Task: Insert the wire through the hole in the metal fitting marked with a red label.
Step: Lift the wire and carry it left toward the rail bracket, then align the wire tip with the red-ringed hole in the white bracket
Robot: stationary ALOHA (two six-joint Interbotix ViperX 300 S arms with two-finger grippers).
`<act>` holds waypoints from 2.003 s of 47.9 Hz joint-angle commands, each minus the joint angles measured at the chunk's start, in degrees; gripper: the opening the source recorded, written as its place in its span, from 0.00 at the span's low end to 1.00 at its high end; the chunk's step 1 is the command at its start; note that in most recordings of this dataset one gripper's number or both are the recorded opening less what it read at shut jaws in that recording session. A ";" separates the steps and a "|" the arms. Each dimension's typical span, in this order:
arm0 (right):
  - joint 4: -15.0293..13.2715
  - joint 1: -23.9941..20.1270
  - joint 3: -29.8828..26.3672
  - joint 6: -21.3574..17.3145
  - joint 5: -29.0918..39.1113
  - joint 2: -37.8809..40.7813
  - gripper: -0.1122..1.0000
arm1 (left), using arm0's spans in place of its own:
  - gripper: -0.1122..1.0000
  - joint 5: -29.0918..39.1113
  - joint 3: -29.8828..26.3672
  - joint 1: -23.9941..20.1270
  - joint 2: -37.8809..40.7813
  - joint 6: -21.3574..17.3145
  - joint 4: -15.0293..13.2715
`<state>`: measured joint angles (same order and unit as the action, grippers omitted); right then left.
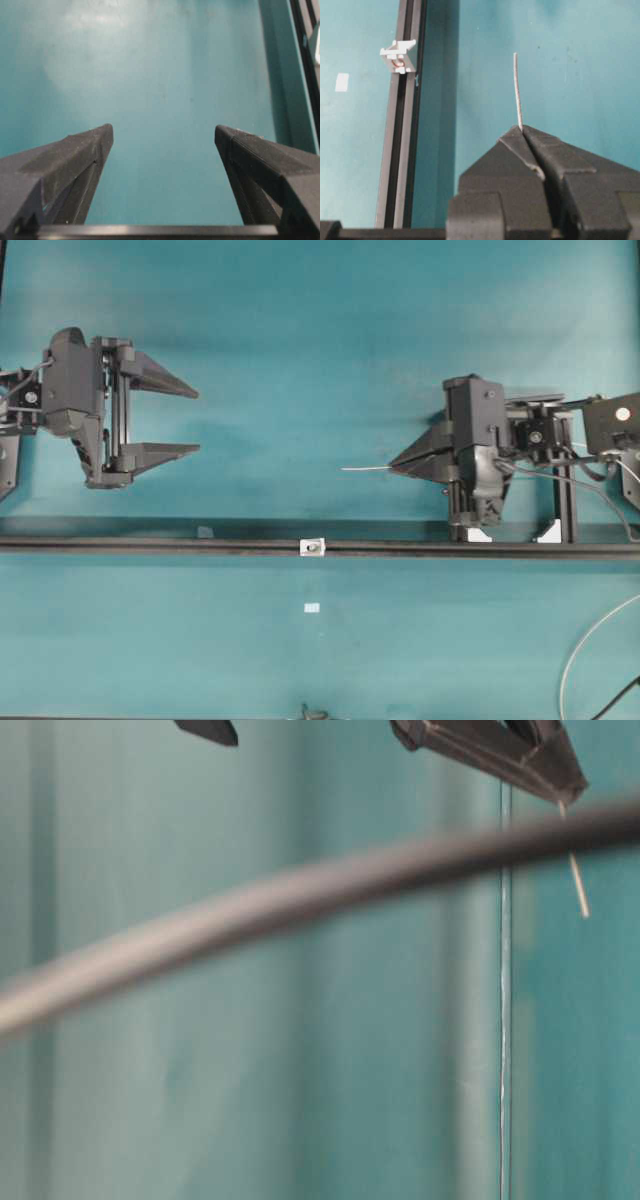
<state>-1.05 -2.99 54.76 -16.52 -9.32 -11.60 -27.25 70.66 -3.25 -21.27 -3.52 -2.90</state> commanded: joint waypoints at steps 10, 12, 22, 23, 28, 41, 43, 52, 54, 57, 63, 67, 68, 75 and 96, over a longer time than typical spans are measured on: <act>0.88 -1.05 1.58 -0.09 -4.92 -4.22 0.09 | 0.72 -6.94 1.76 0.62 -0.62 2.55 -0.26; 0.97 -1.23 2.02 -0.09 -5.80 -4.75 0.09 | 0.72 -6.94 1.93 0.97 -0.62 3.08 -0.26; 2.64 -3.34 3.87 0.00 -10.81 -5.80 0.09 | 0.72 -7.47 1.41 3.52 -0.62 3.96 -0.26; 2.90 -3.69 3.96 0.00 -11.34 -5.71 0.09 | 0.72 -7.65 1.32 3.87 -0.62 4.04 -0.26; 4.48 -5.71 4.75 0.26 -13.89 -5.36 0.09 | 0.72 -8.96 1.23 4.66 -0.53 4.22 -0.35; 11.95 -9.93 5.89 2.02 -19.60 -1.93 0.09 | 0.72 -14.50 1.93 7.29 1.67 4.92 -1.23; 13.62 -10.90 5.80 2.99 -20.21 -1.05 0.09 | 0.72 -14.77 1.85 7.65 2.55 5.10 -1.41; 26.28 -16.08 4.92 11.07 -24.17 2.46 0.09 | 0.72 -18.37 1.05 8.44 7.38 6.77 -1.41; 29.44 -17.31 4.83 13.10 -25.05 2.90 0.09 | 0.72 -19.51 0.88 8.61 8.53 6.94 -1.41; 33.93 -19.25 4.75 16.17 -26.72 3.78 0.09 | 0.72 -21.18 0.70 8.96 10.02 7.03 -1.41; 42.54 -22.76 3.78 21.62 -29.09 5.89 0.09 | 0.72 -24.08 -0.18 9.93 13.89 7.03 -1.41; 46.49 -24.43 2.99 23.73 -29.62 7.38 0.09 | 0.72 -25.58 -1.05 10.55 16.35 7.12 -1.41; 47.20 -24.79 2.81 24.08 -29.71 7.73 0.09 | 0.72 -25.93 -1.32 10.63 16.96 7.12 -1.41; 48.43 -25.93 1.85 24.79 -30.32 9.84 0.09 | 0.72 -27.69 -2.46 11.34 20.39 7.12 -1.41; 48.43 -26.72 0.79 24.52 -32.61 14.77 0.09 | 0.72 -28.83 -3.69 13.97 24.35 7.12 -1.41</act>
<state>47.37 -29.27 56.43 8.00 -41.22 3.25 -55.46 67.76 9.84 3.34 3.52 -4.22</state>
